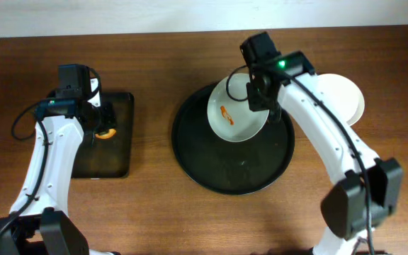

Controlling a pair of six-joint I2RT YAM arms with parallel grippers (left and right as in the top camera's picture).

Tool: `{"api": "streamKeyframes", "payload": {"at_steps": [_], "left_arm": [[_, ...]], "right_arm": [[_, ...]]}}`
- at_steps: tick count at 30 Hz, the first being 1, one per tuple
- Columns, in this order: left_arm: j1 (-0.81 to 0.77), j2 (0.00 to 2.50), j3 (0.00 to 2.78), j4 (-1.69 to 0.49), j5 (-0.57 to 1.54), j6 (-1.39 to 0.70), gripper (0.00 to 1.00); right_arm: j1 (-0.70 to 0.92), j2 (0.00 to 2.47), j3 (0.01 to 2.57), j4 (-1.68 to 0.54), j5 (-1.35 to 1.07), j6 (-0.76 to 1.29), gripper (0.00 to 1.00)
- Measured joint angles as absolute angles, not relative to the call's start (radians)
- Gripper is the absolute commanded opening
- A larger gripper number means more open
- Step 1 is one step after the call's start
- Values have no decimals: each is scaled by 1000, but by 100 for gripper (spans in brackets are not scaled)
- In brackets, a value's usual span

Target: Clean dirty plates on tray and stack at the side

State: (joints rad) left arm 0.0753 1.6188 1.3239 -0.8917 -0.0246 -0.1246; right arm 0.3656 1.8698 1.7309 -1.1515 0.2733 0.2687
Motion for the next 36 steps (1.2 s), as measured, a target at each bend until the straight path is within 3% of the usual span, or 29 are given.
{"api": "streamKeyframes", "payload": {"at_steps": [7, 18, 21, 25, 28, 36], "left_arm": [[75, 1619, 1317, -845, -25, -125, 0], [83, 1634, 1278, -803, -115, -186, 0], [85, 1634, 1279, -793, -3, -187, 0], [73, 1634, 1281, -748, 299, -187, 0], [-6, 1634, 1283, -736, 420, -187, 0], [-371, 1699, 1292, -551, 364, -320, 0]], "right_arm": [[368, 1708, 1327, -788, 245, 275, 4], [368, 1684, 1292, -777, 184, 262, 4], [368, 1682, 1292, -777, 150, 238, 4], [351, 1678, 1292, -809, 118, 239, 4], [294, 1675, 1276, -822, 88, 255, 4], [226, 1674, 1188, -807, 41, 373, 4]]}}
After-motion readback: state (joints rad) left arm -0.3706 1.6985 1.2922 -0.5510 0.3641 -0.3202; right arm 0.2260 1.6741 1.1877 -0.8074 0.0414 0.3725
